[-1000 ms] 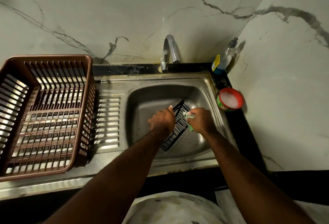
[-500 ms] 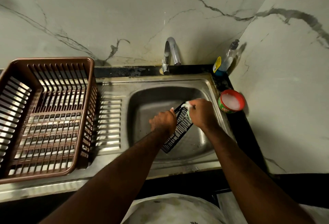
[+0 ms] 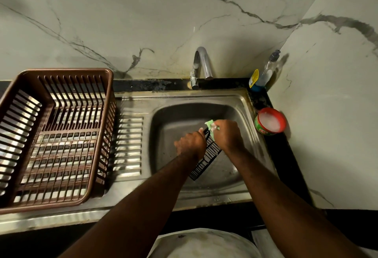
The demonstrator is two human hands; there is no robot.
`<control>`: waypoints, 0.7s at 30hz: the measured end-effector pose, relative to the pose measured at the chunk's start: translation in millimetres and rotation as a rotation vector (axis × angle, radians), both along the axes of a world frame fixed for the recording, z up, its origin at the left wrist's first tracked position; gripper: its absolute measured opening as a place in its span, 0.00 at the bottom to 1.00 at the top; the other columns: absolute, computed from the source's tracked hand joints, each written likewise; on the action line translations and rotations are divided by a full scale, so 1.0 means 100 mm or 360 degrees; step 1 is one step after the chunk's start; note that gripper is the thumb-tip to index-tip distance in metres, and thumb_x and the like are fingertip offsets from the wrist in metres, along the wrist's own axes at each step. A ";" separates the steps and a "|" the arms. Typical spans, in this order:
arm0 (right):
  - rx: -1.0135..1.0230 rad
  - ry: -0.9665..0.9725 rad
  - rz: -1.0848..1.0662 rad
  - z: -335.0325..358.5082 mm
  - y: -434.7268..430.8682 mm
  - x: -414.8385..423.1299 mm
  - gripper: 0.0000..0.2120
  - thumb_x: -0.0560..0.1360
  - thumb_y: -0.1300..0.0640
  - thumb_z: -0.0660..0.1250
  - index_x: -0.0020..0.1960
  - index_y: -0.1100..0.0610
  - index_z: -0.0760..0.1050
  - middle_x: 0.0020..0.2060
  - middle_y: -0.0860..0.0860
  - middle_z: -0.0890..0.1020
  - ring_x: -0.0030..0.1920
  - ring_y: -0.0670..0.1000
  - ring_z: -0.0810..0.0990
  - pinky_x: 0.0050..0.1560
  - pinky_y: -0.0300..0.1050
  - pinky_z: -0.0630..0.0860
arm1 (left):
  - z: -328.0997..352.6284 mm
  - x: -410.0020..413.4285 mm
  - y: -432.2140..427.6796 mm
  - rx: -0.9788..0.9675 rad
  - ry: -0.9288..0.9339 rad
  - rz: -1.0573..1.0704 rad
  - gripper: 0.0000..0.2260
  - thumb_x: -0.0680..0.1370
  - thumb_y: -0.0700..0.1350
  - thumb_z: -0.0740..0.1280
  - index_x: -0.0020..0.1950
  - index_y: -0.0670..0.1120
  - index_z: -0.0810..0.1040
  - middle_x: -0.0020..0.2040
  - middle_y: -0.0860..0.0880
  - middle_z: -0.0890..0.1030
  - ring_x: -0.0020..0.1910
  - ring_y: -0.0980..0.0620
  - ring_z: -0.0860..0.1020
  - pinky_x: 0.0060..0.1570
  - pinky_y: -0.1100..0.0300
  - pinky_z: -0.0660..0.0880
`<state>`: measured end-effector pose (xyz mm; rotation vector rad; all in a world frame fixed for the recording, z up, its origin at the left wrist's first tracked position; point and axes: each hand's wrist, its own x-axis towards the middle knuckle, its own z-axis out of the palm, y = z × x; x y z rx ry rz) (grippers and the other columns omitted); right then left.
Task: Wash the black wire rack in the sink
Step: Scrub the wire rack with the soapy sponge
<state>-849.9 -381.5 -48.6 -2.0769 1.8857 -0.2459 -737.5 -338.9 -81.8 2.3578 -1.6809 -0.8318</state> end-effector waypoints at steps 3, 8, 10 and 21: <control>-0.0005 0.0132 0.0024 0.02 0.10 -0.03 0.08 0.79 0.56 0.68 0.55 0.56 0.83 0.49 0.55 0.85 0.50 0.56 0.84 0.42 0.41 0.74 | 0.01 -0.03 0.01 0.0004 -0.0042 -0.0057 0.28 0.86 0.57 0.41 0.54 0.46 0.79 0.53 0.42 0.83 0.51 0.41 0.81 0.57 0.44 0.72; 0.0003 0.0525 0.0081 0.10 0.05 0.04 0.06 0.79 0.57 0.67 0.54 0.53 0.81 0.50 0.53 0.84 0.50 0.55 0.84 0.44 0.46 0.78 | 0.01 -0.04 0.01 0.0013 -0.0071 -0.0091 0.22 0.87 0.54 0.48 0.58 0.46 0.78 0.55 0.43 0.83 0.54 0.40 0.80 0.53 0.45 0.70; 0.0003 0.0625 0.0159 0.12 0.04 0.09 0.05 0.78 0.59 0.67 0.52 0.54 0.80 0.48 0.53 0.84 0.49 0.55 0.84 0.45 0.48 0.79 | 0.00 -0.01 0.02 -0.0011 -0.0030 -0.0041 0.27 0.87 0.56 0.43 0.56 0.45 0.80 0.54 0.42 0.83 0.52 0.40 0.80 0.56 0.45 0.71; 0.0027 0.0590 0.0308 0.10 -0.03 0.05 0.05 0.76 0.58 0.68 0.50 0.57 0.81 0.47 0.54 0.84 0.48 0.56 0.84 0.45 0.47 0.79 | -0.05 -0.04 0.02 -0.0010 -0.0012 0.0029 0.28 0.86 0.59 0.41 0.53 0.48 0.78 0.49 0.46 0.82 0.44 0.46 0.78 0.58 0.44 0.71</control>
